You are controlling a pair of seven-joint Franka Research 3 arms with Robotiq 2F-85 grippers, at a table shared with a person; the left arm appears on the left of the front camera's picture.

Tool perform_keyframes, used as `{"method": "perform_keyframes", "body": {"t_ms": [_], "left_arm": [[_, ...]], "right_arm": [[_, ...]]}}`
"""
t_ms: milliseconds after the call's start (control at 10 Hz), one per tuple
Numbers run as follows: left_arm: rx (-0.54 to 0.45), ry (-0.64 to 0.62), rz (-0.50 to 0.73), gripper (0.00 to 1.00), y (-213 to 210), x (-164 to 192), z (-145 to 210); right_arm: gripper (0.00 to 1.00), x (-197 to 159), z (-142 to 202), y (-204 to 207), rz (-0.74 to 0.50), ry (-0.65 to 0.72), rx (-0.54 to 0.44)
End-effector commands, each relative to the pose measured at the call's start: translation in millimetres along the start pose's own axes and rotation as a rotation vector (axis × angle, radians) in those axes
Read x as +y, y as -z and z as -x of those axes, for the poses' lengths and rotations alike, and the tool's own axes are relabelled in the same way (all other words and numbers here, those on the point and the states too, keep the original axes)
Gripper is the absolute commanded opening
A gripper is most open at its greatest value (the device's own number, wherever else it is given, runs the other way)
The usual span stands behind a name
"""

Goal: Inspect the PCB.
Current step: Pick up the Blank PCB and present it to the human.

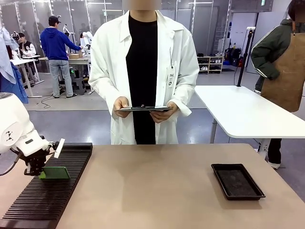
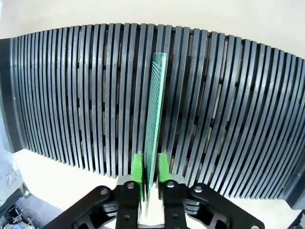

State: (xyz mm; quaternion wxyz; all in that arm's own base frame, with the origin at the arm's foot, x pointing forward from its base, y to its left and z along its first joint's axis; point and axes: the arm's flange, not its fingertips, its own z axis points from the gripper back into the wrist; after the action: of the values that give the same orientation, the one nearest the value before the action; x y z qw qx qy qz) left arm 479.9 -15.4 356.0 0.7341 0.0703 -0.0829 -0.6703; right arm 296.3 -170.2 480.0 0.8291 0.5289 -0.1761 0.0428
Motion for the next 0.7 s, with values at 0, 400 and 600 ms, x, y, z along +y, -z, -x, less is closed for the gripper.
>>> {"method": "perform_keyframes", "body": {"t_ms": [0,400,600], "left_arm": [[0.006,0.003,0.026,0.00,0.1,6.1,2.1],[0.005,-0.011,0.024,0.00,-10.4,4.9,2.9],[-0.058,-0.011,-0.052,0.00,-57.3,-5.3,3.1]], "right_arm": [[1.00,-0.2,0.4,-0.9,-0.009,-0.018,0.002],[1.00,-0.2,0.4,-0.9,-0.009,-0.018,0.002],[1.00,-0.2,0.4,-0.9,-0.009,-0.018,0.002]]}}
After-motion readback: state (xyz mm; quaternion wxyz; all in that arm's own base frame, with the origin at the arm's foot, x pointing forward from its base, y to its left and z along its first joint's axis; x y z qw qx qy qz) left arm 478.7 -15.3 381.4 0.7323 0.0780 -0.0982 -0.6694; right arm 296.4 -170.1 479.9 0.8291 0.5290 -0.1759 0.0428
